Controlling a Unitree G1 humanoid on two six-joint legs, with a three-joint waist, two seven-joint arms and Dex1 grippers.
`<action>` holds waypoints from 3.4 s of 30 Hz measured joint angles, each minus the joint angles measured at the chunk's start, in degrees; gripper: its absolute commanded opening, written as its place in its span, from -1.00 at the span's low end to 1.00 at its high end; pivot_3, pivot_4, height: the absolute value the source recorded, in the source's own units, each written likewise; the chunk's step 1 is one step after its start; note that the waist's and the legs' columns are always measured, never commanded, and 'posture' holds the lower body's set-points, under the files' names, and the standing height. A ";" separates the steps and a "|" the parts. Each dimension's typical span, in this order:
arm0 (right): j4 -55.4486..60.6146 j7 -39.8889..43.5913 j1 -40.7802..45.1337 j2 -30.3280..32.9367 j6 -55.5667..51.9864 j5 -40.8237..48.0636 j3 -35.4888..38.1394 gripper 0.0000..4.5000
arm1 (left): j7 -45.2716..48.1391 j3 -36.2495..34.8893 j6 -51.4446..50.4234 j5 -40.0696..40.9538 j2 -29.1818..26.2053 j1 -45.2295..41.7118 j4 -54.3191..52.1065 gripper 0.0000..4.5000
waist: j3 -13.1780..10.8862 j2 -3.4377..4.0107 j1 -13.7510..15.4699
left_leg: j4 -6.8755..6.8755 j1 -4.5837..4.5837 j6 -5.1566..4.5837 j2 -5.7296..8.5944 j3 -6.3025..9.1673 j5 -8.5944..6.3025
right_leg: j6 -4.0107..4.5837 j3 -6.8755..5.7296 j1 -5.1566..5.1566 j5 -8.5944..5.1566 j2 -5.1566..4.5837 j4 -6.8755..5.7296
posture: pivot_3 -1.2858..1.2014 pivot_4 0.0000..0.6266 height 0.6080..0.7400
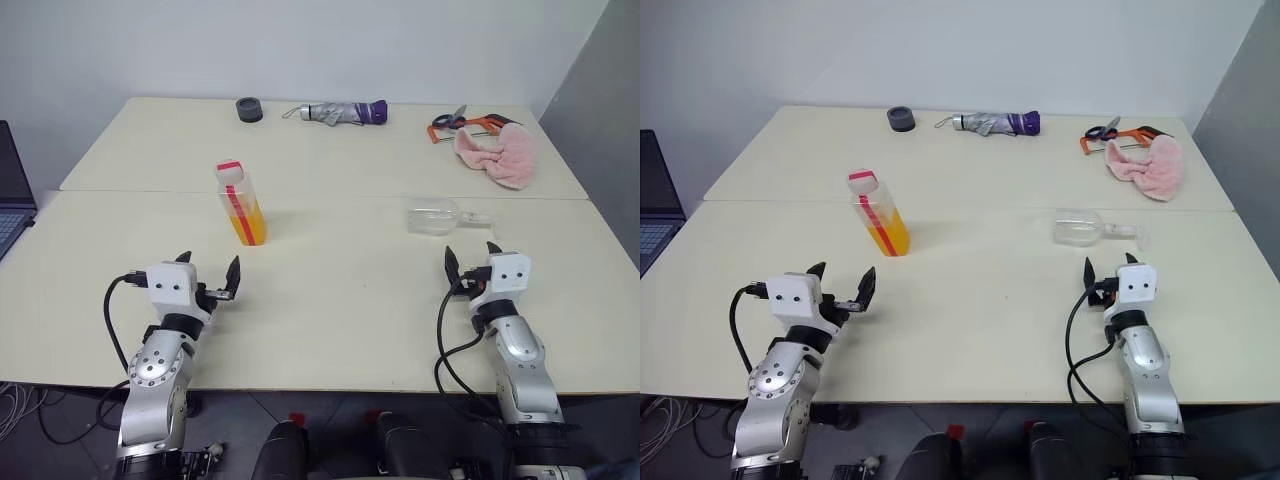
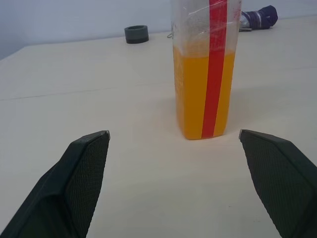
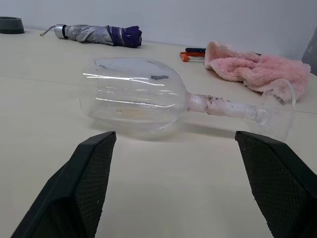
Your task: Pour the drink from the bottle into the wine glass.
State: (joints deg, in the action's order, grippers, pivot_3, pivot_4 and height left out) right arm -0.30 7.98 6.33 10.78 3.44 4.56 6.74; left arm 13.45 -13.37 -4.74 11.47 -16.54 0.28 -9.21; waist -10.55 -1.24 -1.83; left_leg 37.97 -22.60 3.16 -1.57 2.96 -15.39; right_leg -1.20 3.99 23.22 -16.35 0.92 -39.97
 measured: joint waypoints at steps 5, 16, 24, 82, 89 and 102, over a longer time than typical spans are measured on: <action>0.00 0.34 0.03 0.02 0.00 0.00 -0.01 0.83 | 0.09 0.07 0.17 -0.02 -0.01 -0.61 0.00 0.99 | 0.00 0.00 0.00 | 0.00 0.00 0.00 0.00 0.00 0.00 | 0.00 0.00 0.00 0.00 0.00 0.00 | 0.03 -0.52 1.00; 0.00 0.84 0.05 0.02 0.00 -0.02 -0.15 0.83 | 2.37 0.28 2.01 1.12 0.40 -0.59 0.11 0.99 | 0.00 0.00 0.00 | 0.00 0.00 0.00 0.00 0.00 0.00 | 0.00 0.00 0.00 0.00 0.00 0.00 | 0.03 -0.52 1.00; 0.39 5.76 -0.18 0.79 0.27 1.33 -1.87 0.83 | 0.80 0.11 2.59 1.14 1.30 -1.53 1.01 0.99 | 0.00 0.00 0.01 | 0.00 0.00 0.00 0.02 0.00 0.00 | 0.00 0.00 0.00 0.00 0.01 0.00 | 0.03 -0.52 1.00; 17.31 32.55 5.62 13.31 -21.86 18.80 -10.25 0.83 | -6.72 4.35 -9.97 -5.18 1.07 -30.54 15.06 0.99 | 0.00 -0.01 0.09 | 0.05 -0.08 0.01 0.06 0.13 0.00 | 0.00 -0.14 -0.03 0.01 -0.01 0.01 | 0.03 -0.52 1.00; 17.31 32.00 5.89 13.18 -22.31 18.82 -10.24 0.83 | -7.23 4.12 -10.09 -5.17 1.03 -31.79 16.56 0.99 | 0.00 -0.01 0.09 | 0.05 -0.08 0.01 0.06 0.13 0.00 | 0.00 -0.15 -0.02 0.01 -0.01 0.02 | 0.03 -0.52 1.00; 17.31 31.98 6.06 13.06 -22.53 18.82 -10.24 0.83 | -7.25 4.11 -10.08 -5.18 0.96 -32.48 18.17 0.99 | 0.00 -0.01 0.09 | 0.05 -0.08 0.01 0.06 0.13 0.01 | 0.00 -0.15 -0.02 0.01 -0.01 0.02 | 0.03 -0.52 1.00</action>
State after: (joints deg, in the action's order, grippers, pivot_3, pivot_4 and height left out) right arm 17.01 39.96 12.39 23.83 -19.08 23.39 -3.51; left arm 6.20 -9.25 -14.82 6.28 -15.58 -32.20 8.97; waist -10.55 -1.25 -1.75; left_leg 38.03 -22.68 3.16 -1.50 3.09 -15.39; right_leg -1.21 3.84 23.19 -16.35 0.91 -39.95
